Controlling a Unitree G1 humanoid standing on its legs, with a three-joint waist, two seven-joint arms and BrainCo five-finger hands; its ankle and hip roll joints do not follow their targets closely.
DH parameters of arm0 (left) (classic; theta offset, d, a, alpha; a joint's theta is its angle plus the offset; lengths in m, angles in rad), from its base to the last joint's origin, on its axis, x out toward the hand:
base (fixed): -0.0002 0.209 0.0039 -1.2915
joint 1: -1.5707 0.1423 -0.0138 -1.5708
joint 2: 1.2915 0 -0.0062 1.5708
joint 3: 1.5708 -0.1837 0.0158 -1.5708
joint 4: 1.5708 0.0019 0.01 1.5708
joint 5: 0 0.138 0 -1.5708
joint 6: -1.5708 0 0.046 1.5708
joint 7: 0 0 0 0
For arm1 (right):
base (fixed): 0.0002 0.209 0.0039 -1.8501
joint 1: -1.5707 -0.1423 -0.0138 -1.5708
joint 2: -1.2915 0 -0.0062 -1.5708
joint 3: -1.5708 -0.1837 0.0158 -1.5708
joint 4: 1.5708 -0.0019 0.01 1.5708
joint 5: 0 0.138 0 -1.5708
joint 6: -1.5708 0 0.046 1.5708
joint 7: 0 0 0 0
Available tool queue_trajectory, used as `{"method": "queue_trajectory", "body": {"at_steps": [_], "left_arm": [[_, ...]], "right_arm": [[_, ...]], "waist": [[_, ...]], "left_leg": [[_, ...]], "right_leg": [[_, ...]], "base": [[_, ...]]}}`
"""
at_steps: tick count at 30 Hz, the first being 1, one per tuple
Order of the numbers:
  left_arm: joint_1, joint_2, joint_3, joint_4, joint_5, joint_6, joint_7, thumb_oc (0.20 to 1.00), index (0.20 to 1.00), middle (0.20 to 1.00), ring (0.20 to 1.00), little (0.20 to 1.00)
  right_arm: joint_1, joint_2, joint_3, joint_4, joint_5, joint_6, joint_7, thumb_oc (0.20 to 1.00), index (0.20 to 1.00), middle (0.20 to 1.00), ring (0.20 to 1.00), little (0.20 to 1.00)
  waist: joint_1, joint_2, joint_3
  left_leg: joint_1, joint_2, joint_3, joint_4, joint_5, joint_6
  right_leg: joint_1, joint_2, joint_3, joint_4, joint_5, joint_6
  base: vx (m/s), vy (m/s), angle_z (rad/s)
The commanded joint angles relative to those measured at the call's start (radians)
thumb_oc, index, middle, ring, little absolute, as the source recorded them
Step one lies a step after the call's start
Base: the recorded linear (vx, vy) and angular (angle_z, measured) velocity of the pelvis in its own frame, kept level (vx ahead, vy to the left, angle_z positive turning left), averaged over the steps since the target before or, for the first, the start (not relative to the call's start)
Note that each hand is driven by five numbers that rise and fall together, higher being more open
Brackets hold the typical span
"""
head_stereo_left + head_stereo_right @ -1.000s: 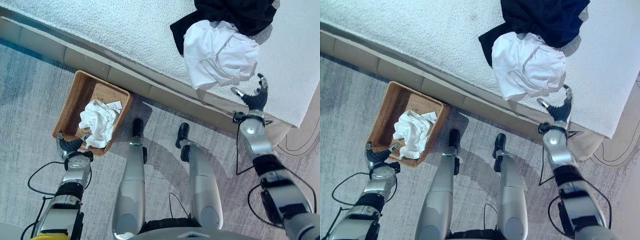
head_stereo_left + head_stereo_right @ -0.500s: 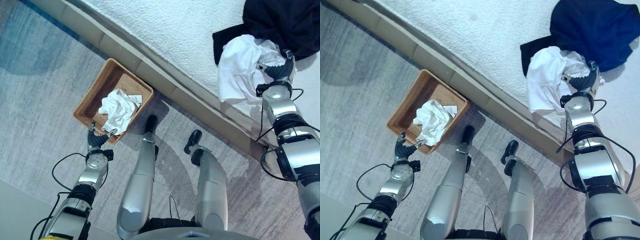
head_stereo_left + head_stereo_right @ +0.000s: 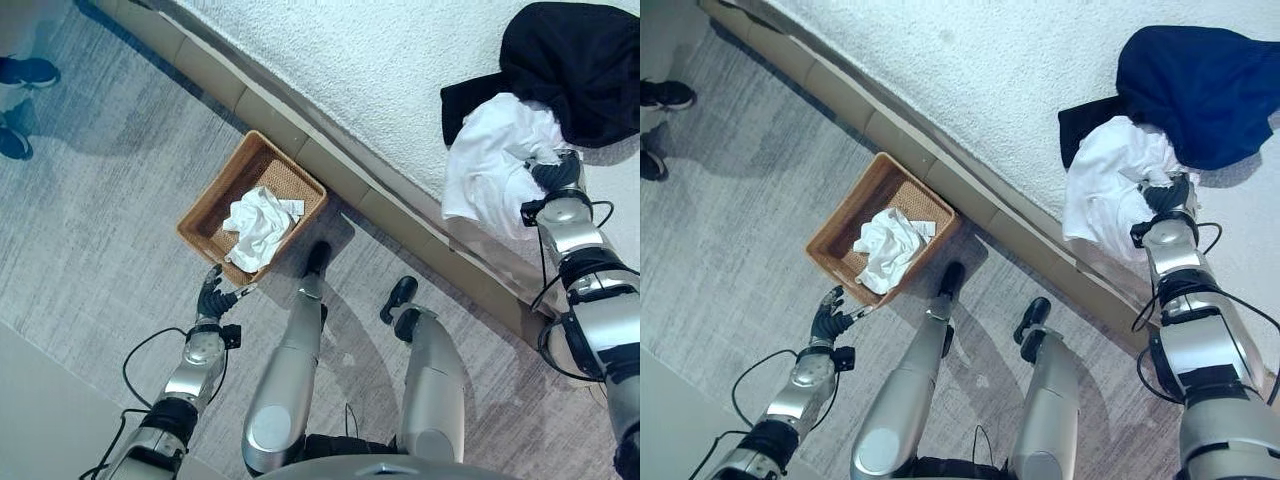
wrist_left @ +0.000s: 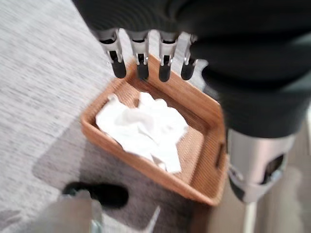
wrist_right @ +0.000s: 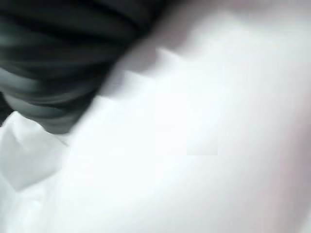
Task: Pick up clothes into the bucket
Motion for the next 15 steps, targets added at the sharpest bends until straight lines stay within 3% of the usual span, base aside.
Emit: {"method": "queue_trajectory", "body": {"at_steps": [1, 8, 15], "left_arm": [[0.01, -0.014, 0.005, -0.021, 0.014, -0.016, -0.009, 1.0, 1.0, 1.0, 1.0, 1.0], [-0.018, 0.027, 0.031, -0.081, 0.053, -0.013, -0.022, 1.0, 1.0, 1.0, 1.0, 1.0], [-0.058, 0.078, 0.044, -0.204, 0.092, -0.011, -0.064, 1.0, 1.0, 1.0, 1.0, 1.0]], "right_arm": [[0.013, -0.077, 0.036, -0.059, -0.043, -0.028, -0.028, 0.2, 0.2, 0.2, 0.2, 0.2], [0.155, -0.106, -0.033, -0.363, -0.104, -0.045, -0.034, 0.2, 0.2, 0.2, 0.2, 0.2], [0.325, -0.129, -0.153, -0.658, -0.129, -0.069, 0.001, 0.2, 0.2, 0.2, 0.2, 0.2]], "waist": [[-0.046, 0.039, -0.015], [-0.103, 0.0, -0.015], [-0.15, -0.024, -0.089]], "left_leg": [[0.043, 0.015, 0.054, -0.008, -0.026, 0.023], [0.196, 0.048, 0.113, -0.059, -0.037, 0.022], [0.295, 0.071, 0.171, -0.097, -0.057, 0.027]], "right_leg": [[0.104, 0.037, 0.035, -0.122, 0.049, 0.047], [0.225, 0.078, 0.076, -0.201, 0.079, 0.064], [0.299, 0.109, 0.123, -0.275, 0.111, 0.078]], "base": [[0.01, 0.021, -0.13], [0.03, 0.019, -0.38], [0.05, 0.026, -0.36]]}}
